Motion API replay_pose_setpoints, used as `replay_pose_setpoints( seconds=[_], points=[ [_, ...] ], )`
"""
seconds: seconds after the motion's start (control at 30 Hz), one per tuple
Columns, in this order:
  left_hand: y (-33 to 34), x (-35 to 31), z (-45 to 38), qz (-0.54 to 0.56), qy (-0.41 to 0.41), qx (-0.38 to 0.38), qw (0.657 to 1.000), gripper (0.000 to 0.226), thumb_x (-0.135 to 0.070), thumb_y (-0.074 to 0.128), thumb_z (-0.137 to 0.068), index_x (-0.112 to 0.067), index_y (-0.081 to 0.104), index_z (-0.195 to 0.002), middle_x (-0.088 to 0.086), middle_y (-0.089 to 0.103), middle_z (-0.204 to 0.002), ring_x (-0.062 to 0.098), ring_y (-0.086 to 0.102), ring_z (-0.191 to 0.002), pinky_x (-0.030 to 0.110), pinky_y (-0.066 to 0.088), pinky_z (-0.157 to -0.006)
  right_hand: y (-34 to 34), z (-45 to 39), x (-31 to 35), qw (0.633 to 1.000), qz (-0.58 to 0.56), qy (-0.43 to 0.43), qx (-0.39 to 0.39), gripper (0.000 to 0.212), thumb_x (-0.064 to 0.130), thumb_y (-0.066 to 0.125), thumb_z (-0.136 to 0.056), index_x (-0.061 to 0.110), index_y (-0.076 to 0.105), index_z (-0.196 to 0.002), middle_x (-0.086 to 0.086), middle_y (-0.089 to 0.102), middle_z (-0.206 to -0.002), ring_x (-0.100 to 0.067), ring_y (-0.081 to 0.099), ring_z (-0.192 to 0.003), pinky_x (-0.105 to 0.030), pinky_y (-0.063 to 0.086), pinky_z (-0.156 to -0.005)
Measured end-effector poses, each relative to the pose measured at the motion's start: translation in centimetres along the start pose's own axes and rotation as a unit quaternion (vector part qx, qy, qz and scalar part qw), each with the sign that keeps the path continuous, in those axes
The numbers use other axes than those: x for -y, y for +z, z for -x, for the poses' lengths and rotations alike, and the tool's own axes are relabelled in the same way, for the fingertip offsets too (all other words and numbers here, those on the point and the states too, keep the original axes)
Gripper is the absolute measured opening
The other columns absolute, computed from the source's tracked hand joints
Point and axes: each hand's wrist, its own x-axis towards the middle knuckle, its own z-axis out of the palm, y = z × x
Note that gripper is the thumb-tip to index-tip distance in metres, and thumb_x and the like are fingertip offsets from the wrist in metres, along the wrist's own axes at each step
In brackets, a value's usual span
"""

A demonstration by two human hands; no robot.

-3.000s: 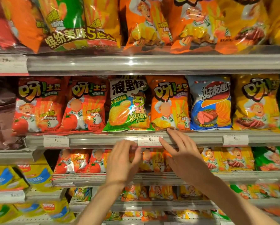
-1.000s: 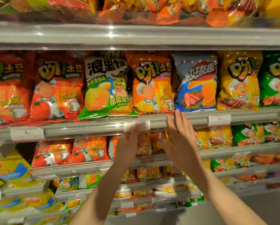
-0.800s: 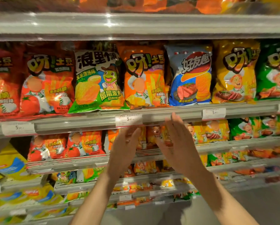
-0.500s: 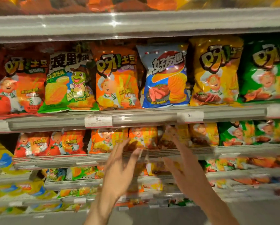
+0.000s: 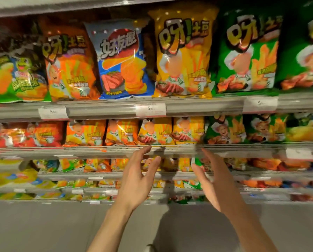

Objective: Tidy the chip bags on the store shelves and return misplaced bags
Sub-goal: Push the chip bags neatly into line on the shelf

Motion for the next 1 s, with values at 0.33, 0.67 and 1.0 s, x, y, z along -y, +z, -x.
replay_pose_setpoints(
  seconds=[0.33,0.67,1.0],
  points=[
    [-1.8,-1.8,-5.8,0.213,-0.084,-0.055,0.972,0.026,-0.044,0.059,-0.099,-0.024,0.065,-0.114,-0.007,0.071,-0.108,0.009,0.066,-0.104,0.032,0.054,-0.094,-1.3,-3.4,2.8,0.959,0.208,-0.134,-0.141,0.063,0.057,0.04,-0.101,0.02,0.043,-0.152,-0.007,0.042,-0.155,-0.03,0.037,-0.146,-0.054,0.035,-0.117],
    [-4.0,-2.2,-11.3,0.363,-0.136,-0.019,0.922,0.046,-0.05,0.061,-0.096,-0.008,0.078,-0.09,0.012,0.081,-0.087,0.018,0.07,-0.074,0.028,0.057,-0.067,2.8,-10.1,9.8,0.838,0.375,-0.35,-0.185,0.053,0.031,0.057,-0.097,0.011,0.051,-0.147,-0.025,0.043,-0.151,-0.045,0.04,-0.14,-0.058,0.032,-0.114],
    [-6.4,0.2,-11.0,0.064,0.02,-0.081,0.994,0.056,-0.052,0.053,-0.099,-0.016,0.07,-0.061,-0.003,0.073,-0.059,0.021,0.072,-0.067,0.039,0.057,-0.068,3.1,-11.4,10.0,0.814,0.447,-0.325,-0.18,0.064,0.032,0.063,-0.092,0.021,0.044,-0.152,-0.017,0.037,-0.158,-0.039,0.036,-0.143,-0.055,0.029,-0.116]
  ],
)
